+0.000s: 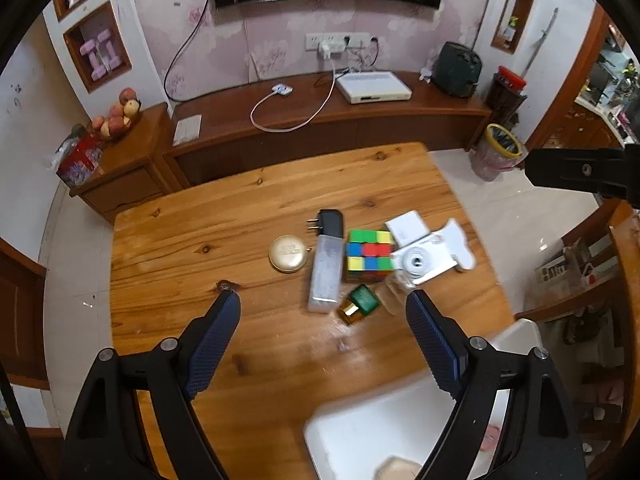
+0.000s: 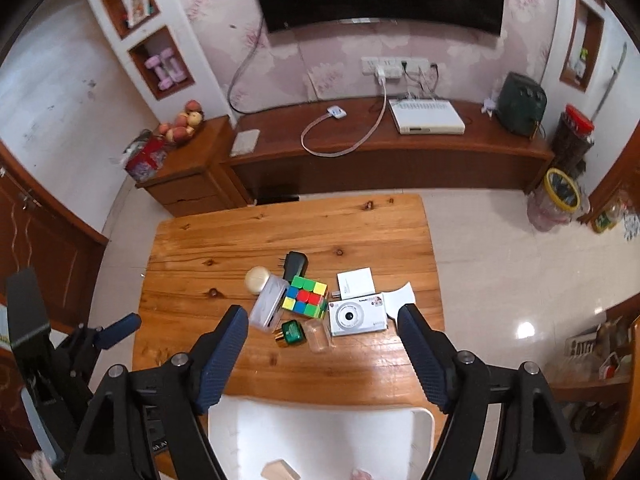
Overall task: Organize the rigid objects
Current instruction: 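Move the left tool to the clear plastic box while the right tool reaches the Rubik's cube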
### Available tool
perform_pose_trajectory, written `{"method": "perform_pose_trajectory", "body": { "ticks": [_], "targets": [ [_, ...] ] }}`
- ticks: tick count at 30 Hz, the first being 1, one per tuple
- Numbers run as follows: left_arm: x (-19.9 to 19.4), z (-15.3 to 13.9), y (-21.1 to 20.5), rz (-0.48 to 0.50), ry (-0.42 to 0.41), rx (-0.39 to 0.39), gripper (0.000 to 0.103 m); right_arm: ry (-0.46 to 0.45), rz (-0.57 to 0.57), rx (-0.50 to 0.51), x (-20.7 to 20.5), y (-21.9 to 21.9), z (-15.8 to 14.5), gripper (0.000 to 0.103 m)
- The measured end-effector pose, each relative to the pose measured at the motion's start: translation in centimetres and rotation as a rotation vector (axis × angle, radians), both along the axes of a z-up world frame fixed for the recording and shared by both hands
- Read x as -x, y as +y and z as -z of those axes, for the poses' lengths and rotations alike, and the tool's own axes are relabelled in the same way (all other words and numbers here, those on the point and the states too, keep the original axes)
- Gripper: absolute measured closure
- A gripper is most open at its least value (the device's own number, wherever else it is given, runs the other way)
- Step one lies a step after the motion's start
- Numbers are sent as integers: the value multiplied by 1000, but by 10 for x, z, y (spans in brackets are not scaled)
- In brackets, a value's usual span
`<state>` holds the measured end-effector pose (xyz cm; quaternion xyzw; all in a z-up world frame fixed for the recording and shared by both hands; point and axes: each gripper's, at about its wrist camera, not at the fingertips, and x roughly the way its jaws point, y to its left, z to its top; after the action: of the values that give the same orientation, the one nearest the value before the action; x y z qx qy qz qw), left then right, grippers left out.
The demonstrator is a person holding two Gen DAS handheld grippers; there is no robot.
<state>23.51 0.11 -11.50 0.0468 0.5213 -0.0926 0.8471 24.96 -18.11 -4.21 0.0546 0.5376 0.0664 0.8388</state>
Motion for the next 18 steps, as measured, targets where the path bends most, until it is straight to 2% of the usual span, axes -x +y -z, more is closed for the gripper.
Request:
{"method": "perform_pose_trajectory", "body": {
  "ticks": [8, 15, 18],
  "targets": [
    [-39, 77, 2, -4, 106, -23, 16, 140, 60, -39, -49, 12, 87, 25],
    [-56, 115, -4, 7, 172, -21, 16, 238, 107, -61, -74, 21, 147, 25],
    [-61, 127, -7, -3, 195, -16, 17, 265, 125, -74, -80, 21, 162, 25]
  ]
}}
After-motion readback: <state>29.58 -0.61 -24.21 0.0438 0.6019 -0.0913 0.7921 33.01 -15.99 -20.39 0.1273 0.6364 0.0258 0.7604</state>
